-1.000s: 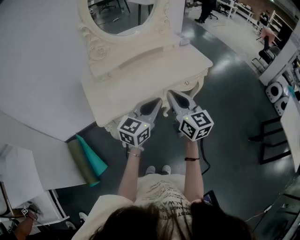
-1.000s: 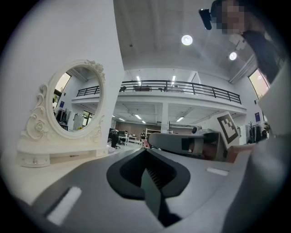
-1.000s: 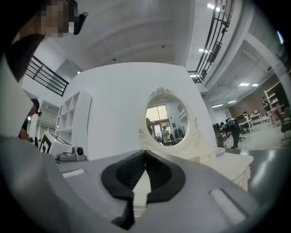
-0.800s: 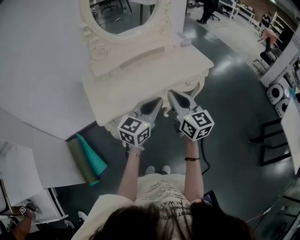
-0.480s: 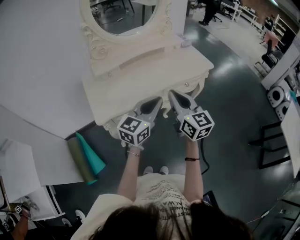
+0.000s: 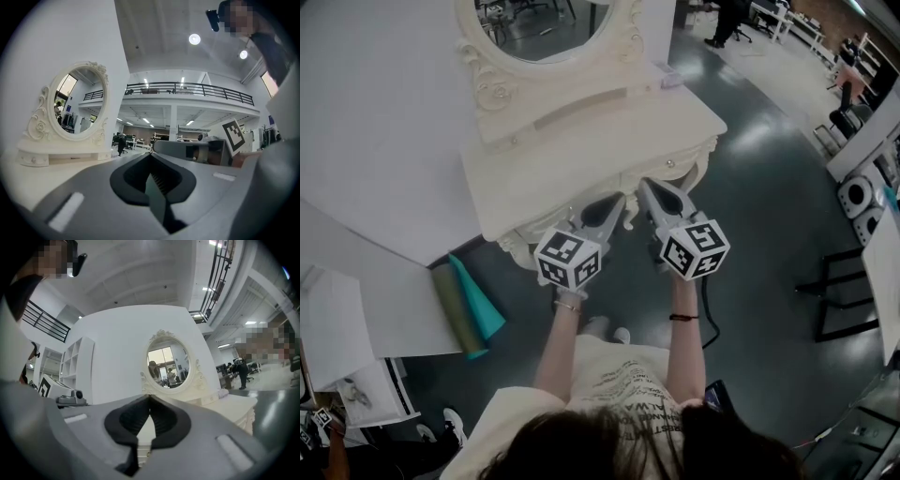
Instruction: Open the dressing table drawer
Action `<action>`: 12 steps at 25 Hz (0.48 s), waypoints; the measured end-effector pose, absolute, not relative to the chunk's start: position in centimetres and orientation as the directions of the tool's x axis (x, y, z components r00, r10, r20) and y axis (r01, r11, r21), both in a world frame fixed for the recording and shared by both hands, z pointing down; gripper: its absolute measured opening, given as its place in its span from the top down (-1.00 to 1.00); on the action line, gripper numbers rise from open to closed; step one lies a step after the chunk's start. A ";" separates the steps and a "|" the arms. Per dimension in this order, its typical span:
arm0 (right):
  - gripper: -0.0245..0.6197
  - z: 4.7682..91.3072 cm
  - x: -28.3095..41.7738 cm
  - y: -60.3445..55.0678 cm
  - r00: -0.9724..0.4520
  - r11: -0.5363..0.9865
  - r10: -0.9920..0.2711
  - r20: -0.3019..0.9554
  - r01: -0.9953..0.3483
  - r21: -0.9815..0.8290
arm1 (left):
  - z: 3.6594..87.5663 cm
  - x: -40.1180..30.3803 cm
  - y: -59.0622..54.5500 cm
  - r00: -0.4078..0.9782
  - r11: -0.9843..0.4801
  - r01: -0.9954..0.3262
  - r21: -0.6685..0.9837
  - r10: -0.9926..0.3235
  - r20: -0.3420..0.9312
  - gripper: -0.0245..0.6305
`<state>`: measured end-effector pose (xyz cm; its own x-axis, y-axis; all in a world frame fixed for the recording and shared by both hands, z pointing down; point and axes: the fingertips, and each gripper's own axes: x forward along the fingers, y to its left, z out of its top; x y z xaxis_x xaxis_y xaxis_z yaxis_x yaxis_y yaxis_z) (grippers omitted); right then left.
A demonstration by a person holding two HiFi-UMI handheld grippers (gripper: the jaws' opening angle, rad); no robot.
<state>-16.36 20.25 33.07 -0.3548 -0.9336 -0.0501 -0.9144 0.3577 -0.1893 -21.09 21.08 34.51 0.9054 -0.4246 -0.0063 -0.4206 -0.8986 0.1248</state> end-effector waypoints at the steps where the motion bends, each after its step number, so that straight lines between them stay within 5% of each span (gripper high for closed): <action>1: 0.91 33.1 -16.1 20.2 -0.353 0.356 -0.934 -0.050 -0.915 -0.191 | 34.5 -20.9 21.0 0.906 -0.899 -0.420 0.124 -0.424 -0.004 0.93; 12: 0.91 33.9 -14.1 15.7 -0.351 0.354 -0.935 -0.054 -0.912 -0.208 | 35.0 -18.6 16.7 0.907 -0.900 -0.418 0.119 -0.422 -0.002 0.93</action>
<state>-14.09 15.71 33.93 -0.3511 -0.9348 -0.0538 -0.9117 0.3543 -0.2081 -18.57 16.68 35.05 0.9068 -0.4216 -0.0015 -0.4185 -0.9004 0.1194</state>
